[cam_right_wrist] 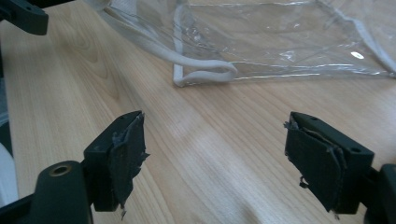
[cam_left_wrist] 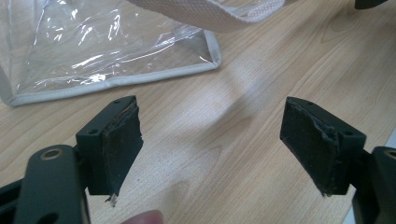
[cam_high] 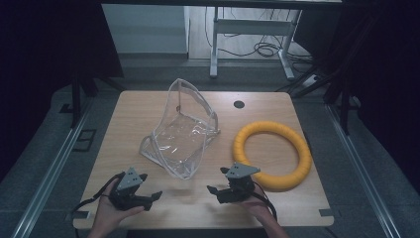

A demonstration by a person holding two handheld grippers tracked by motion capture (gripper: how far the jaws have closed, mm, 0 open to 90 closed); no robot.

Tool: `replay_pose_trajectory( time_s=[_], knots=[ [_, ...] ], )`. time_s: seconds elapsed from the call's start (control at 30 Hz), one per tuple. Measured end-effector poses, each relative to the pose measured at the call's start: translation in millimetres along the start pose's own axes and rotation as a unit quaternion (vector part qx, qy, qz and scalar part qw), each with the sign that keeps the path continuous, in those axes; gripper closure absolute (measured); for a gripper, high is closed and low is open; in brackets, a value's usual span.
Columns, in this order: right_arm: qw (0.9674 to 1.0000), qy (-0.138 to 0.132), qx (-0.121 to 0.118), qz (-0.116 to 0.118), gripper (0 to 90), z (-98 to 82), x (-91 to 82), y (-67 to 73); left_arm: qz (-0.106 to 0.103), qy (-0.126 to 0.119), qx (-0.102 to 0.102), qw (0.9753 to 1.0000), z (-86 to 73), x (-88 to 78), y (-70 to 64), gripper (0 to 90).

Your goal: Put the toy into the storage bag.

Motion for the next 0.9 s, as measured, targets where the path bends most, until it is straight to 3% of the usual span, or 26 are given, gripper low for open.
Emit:
replay_pose_trajectory(
  time_s=[0.23,0.57,0.8,0.9],
  knots=[
    [0.9996,0.008,-0.020,-0.019,24.9,4.2,-6.5,-2.2,0.000,0.001,0.000,1.0000,0.0,0.3,0.4,20.5],
    [1.0000,0.001,-0.007,-0.001,24.5,14.3,-16.8,-3.8,0.002,-0.007,-0.005,1.0000,2.2,-4.7,2.4,20.5],
    [0.9998,0.016,-0.005,0.004,25.7,17.8,-25.4,-10.8,0.002,-0.006,-0.004,1.0000,2.4,-4.3,2.6,20.5],
    [0.9993,0.031,-0.019,-0.002,26.8,19.0,-31.7,-18.0,0.001,-0.007,-0.004,1.0000,2.8,-4.5,2.5,20.5]
  ],
)
Point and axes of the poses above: each handheld gripper's, and its own axes: x roughly forward along the jaws, z roughly out of its top, y roughly to its left, the point moved 10 cm from there along x, roughly forward along the jaws, and after that the axes turned 1 degree about -z, right-handed, at the moved point
